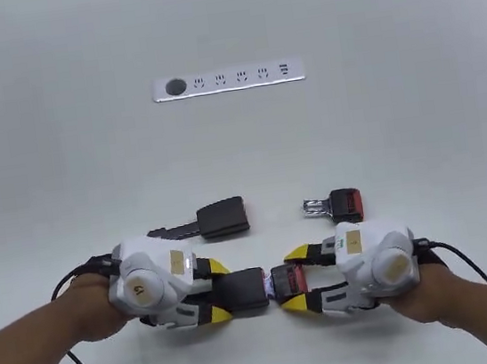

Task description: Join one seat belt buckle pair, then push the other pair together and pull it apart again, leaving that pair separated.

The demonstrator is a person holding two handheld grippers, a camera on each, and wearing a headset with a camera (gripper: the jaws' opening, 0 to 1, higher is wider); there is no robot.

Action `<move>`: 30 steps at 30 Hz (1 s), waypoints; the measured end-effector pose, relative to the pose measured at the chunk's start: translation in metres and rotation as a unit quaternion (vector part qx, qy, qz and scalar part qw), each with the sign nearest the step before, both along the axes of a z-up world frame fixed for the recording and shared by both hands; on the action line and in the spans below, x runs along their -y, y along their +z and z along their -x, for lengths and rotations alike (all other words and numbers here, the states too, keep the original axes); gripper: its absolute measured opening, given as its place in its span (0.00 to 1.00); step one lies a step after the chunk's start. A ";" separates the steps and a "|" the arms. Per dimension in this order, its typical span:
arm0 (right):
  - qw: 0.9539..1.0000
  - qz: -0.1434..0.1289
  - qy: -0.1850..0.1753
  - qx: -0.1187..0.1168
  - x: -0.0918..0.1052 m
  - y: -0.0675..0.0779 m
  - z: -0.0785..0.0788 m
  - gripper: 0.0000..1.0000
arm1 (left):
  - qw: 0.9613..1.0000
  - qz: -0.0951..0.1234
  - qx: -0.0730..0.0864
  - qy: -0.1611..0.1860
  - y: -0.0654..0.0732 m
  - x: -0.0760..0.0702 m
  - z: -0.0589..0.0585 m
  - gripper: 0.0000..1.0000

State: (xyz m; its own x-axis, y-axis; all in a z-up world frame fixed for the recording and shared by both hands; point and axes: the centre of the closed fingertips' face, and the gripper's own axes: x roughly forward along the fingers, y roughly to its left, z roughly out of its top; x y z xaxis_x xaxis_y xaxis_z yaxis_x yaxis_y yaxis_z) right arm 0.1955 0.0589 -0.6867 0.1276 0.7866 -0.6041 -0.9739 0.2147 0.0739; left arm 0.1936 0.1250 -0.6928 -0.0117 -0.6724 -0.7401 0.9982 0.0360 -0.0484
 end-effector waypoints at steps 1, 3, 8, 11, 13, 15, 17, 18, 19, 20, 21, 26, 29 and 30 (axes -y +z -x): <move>1.000 -0.002 0.000 0.000 0.000 0.000 0.000 0.33 | 1.000 0.001 0.000 0.000 0.000 0.000 0.000 0.32; 1.000 -0.004 0.001 0.001 -0.001 0.001 0.000 0.33 | 1.000 0.003 0.000 0.000 0.000 0.000 0.000 0.31; 1.000 -0.007 0.001 0.001 -0.001 0.003 0.001 0.33 | 1.000 0.007 0.000 0.000 0.001 0.000 0.000 0.31; 1.000 -0.009 0.001 0.000 -0.001 0.003 0.001 0.33 | 1.000 0.008 -0.001 0.000 0.002 0.000 0.000 0.31; 1.000 -0.011 0.001 0.000 -0.001 0.003 0.001 0.33 | 1.000 0.009 -0.001 0.000 0.001 0.000 0.000 0.31; 1.000 -0.012 0.000 0.000 -0.001 0.003 0.001 0.33 | 1.000 0.009 -0.002 -0.001 0.002 0.000 0.000 0.31; 1.000 -0.014 -0.001 0.000 0.000 0.003 0.001 0.33 | 1.000 0.009 -0.002 -0.001 0.002 0.001 0.000 0.31; 1.000 -0.016 -0.002 -0.001 -0.001 0.003 0.001 0.33 | 1.000 0.010 -0.002 0.000 0.002 0.001 0.000 0.31; 1.000 -0.017 -0.003 -0.001 -0.001 0.003 0.001 0.33 | 1.000 0.010 -0.002 0.000 0.002 0.001 0.000 0.31; 1.000 -0.018 -0.004 -0.002 -0.001 0.003 0.001 0.33 | 1.000 0.010 -0.003 0.000 0.003 0.001 0.000 0.31; 1.000 -0.019 -0.004 -0.002 -0.001 0.004 0.001 0.33 | 1.000 0.011 -0.003 0.000 0.003 0.001 0.000 0.31; 1.000 -0.021 -0.005 -0.002 0.000 0.006 0.002 0.33 | 1.000 0.012 -0.003 -0.001 0.002 0.001 -0.001 0.31; 1.000 -0.023 -0.008 -0.003 0.000 0.005 0.002 0.33 | 1.000 0.012 -0.004 -0.002 0.001 0.001 -0.002 0.31; 1.000 -0.024 -0.009 -0.003 0.001 0.005 0.002 0.33 | 1.000 0.012 -0.004 -0.002 0.001 0.001 -0.002 0.31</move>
